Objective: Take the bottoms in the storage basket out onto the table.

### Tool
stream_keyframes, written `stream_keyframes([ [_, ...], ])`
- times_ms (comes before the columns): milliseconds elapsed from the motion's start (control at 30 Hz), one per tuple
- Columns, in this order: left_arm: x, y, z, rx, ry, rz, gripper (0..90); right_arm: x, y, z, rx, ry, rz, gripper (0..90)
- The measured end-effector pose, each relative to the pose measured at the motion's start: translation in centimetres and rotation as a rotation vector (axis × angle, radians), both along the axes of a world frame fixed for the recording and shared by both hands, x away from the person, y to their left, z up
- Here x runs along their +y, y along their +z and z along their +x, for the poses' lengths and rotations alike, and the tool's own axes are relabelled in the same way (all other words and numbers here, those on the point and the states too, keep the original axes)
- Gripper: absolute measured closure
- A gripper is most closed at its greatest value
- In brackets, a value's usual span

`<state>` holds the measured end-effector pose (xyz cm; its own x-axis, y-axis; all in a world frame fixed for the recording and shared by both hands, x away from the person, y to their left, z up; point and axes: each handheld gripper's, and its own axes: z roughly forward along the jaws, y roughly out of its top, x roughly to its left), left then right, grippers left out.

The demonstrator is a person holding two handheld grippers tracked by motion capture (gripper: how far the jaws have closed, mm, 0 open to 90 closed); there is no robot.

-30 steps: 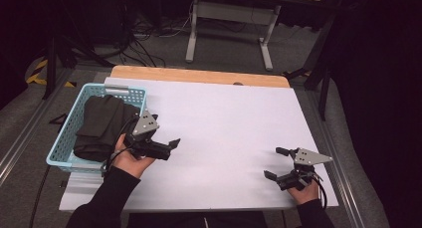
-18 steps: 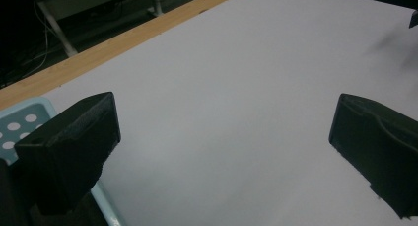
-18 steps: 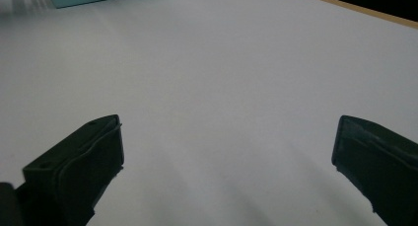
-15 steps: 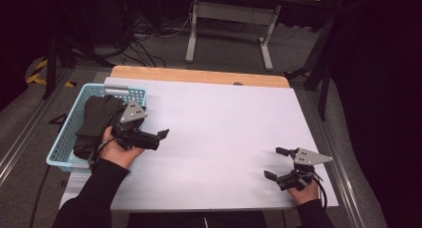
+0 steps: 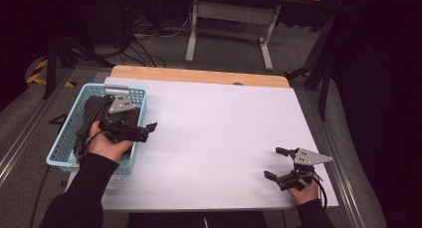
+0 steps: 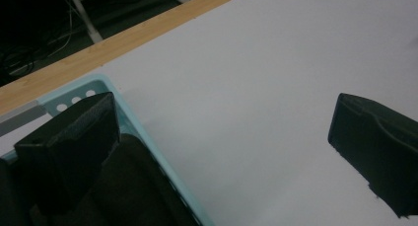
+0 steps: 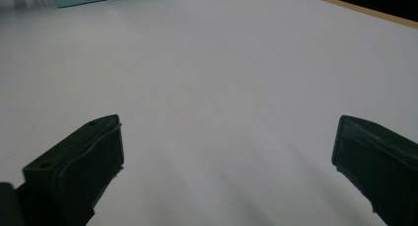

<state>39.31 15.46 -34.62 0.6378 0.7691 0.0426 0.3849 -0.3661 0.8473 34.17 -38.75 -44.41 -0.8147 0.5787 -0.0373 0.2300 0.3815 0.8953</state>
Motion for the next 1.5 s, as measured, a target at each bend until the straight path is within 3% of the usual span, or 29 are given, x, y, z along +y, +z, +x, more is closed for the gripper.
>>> stream_keyframes([
  [600, 3.0, 0.0, 0.6, 0.024, 0.076, 0.018, 0.2, 0.0, 0.0, 0.0, 0.0, 0.0, -0.001, 0.0],
  [1133, 5.8, -0.6, 1.9, 0.083, 0.152, 0.038, 0.2, 0.0, 0.0, 0.0, 0.001, 0.001, -0.001, 0.0],
  [1500, 6.8, -1.2, 2.4, 0.127, 0.179, 0.063, 0.3, 0.0, 0.0, 0.0, 0.003, 0.005, 0.0, 0.0],
])
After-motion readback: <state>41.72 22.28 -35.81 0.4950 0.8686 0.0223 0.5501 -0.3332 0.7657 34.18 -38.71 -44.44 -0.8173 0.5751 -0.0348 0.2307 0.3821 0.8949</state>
